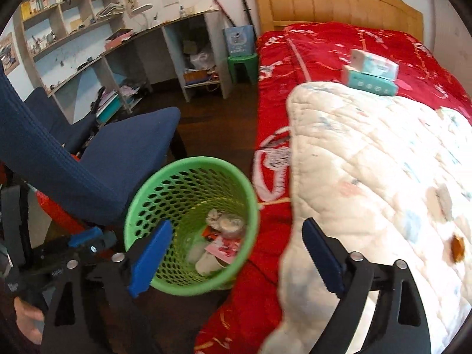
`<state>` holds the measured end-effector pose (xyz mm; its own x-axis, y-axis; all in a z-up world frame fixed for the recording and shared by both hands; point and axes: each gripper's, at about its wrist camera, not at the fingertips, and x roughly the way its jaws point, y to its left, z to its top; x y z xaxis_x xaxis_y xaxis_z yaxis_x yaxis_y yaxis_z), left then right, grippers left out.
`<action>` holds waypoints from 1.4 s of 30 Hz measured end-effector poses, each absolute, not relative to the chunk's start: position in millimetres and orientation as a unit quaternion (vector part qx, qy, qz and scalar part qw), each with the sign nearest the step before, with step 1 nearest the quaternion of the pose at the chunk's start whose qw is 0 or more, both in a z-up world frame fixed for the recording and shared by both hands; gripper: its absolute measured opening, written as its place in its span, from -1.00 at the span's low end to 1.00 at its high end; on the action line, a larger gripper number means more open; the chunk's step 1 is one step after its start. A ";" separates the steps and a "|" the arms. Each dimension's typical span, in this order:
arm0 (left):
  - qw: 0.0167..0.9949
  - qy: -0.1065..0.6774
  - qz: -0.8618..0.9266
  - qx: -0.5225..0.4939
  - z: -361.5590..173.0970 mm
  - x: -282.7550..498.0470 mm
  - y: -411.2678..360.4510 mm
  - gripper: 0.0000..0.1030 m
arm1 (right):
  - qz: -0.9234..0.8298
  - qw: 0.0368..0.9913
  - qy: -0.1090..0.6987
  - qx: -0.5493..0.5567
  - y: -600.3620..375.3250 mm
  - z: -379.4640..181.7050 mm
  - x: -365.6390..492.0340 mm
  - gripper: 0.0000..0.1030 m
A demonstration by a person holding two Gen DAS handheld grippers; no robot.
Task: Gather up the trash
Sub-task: 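Return the right tool to the bed and grasp the clear plastic container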
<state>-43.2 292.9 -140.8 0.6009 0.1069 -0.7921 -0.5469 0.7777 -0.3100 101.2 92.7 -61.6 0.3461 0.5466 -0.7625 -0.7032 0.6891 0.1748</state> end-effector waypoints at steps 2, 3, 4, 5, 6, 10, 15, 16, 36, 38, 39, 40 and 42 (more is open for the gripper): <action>0.853 0.405 0.188 -0.271 -138.8 -39.3 288.3 0.11 | 0.370 0.822 0.424 -0.087 73.7 -59.5 104.0 0.75; 0.853 0.405 0.186 -0.271 -137.8 -38.3 286.1 0.14 | 0.365 0.824 0.425 -0.085 66.3 -59.3 105.5 0.76; 0.854 0.405 0.183 -0.270 -136.5 -36.1 282.8 0.19 | 0.356 0.828 0.425 -0.083 55.7 -58.3 107.6 0.76; 0.855 0.406 0.181 -0.266 -135.1 -33.4 278.9 0.21 | 0.348 0.832 0.424 -0.082 46.3 -57.3 109.4 0.77; 0.857 0.406 0.179 -0.263 -134.0 -31.1 275.4 0.23 | 0.342 0.835 0.423 -0.082 38.3 -56.3 111.1 0.78; 0.862 0.407 0.168 -0.251 -128.1 -21.4 259.9 0.36 | 0.306 0.851 0.419 -0.081 -1.8 -54.0 120.1 0.79; 0.867 0.411 0.152 -0.239 -121.3 -8.4 242.2 0.39 | 0.259 0.866 0.422 -0.072 -52.9 -55.5 136.0 0.79; 0.867 0.411 0.150 -0.237 -120.8 -7.1 239.8 0.39 | 0.247 0.869 0.423 -0.069 -65.5 -55.9 139.5 0.79; 0.881 0.427 0.082 -0.186 -101.4 57.2 166.4 0.43 | 0.077 0.890 0.449 -0.011 -236.2 -77.4 217.2 0.74; 0.882 0.429 0.074 -0.181 -99.2 65.7 158.8 0.43 | 0.072 0.886 0.458 -0.007 -241.0 -83.8 225.6 0.62; 0.883 0.429 0.071 -0.177 -98.4 69.0 155.1 0.43 | 0.072 0.884 0.462 -0.004 -242.6 -87.1 229.2 0.61; 0.884 0.429 0.067 -0.172 -97.1 73.4 150.6 0.43 | 0.072 0.882 0.466 -0.001 -243.8 -90.5 233.4 0.61; 0.886 0.429 0.060 -0.165 -96.2 81.0 143.4 0.43 | 0.069 0.880 0.470 -0.008 -243.8 -95.7 239.6 0.60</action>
